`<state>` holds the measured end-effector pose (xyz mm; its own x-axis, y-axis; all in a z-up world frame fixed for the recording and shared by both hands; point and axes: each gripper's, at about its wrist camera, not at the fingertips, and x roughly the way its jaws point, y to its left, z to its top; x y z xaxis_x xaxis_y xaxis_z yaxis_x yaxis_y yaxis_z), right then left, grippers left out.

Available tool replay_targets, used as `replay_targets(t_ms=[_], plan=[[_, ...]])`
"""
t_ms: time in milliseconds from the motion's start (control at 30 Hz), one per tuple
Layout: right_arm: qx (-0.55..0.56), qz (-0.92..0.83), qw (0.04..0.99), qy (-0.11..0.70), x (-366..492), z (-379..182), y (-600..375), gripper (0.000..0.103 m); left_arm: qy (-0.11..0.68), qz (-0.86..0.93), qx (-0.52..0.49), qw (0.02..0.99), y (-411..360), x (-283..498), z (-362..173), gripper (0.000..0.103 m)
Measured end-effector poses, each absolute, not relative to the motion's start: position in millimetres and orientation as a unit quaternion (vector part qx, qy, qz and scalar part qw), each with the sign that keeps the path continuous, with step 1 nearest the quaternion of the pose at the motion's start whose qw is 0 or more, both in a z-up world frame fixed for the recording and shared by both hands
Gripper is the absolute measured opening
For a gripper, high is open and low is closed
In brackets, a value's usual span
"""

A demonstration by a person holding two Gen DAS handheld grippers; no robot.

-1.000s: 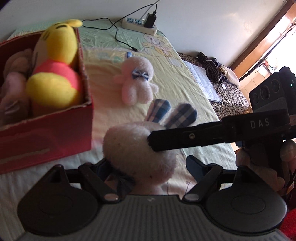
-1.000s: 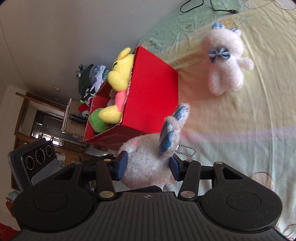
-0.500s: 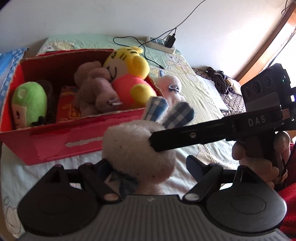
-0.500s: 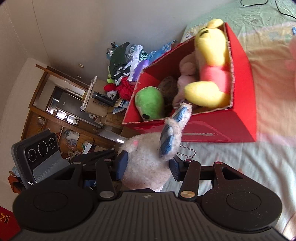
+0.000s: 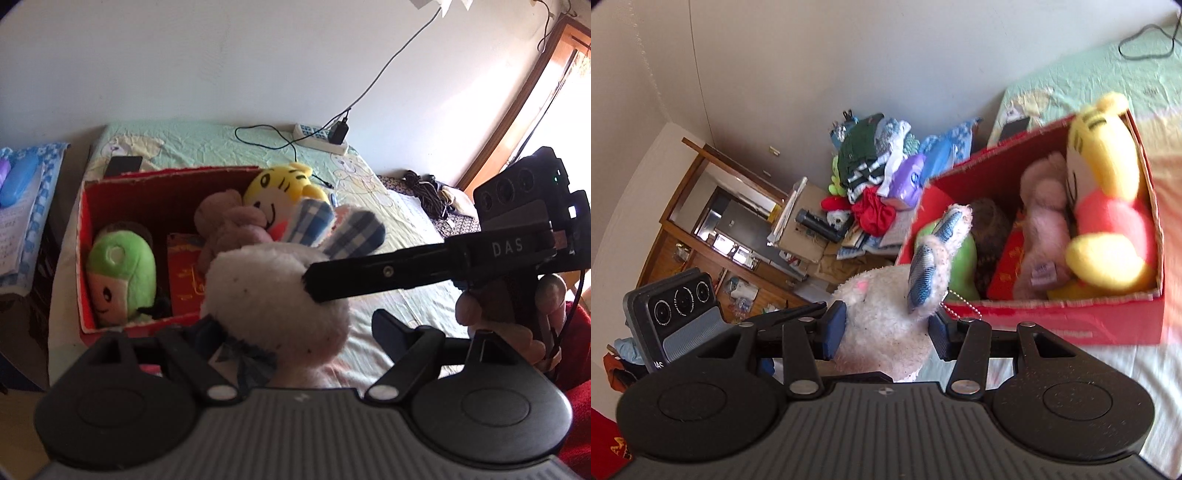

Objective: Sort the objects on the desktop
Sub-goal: 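Lift the white bunny with both grippers and carry it to the red box, then lower the white bunny into the red box beside the tiger plush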

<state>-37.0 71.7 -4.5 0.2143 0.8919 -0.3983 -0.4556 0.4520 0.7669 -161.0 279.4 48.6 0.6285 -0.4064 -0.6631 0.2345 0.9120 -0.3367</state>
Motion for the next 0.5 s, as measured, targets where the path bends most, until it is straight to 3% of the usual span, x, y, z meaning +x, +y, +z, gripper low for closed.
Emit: replay_targets(t_ms=[233,500], plan=[[0.226,0.437,0.790,0.367,-11.8,14.8,87.6,0.051,0.346,-0.194,-0.094,0.913,295.2,-122.9,59.1,0.085],[0.195,0.408,0.821,0.348,30.5,0.2,99.4,0.050,0.337,-0.188,-0.117,0.915,311.3,-66.6,34.8,0.085]])
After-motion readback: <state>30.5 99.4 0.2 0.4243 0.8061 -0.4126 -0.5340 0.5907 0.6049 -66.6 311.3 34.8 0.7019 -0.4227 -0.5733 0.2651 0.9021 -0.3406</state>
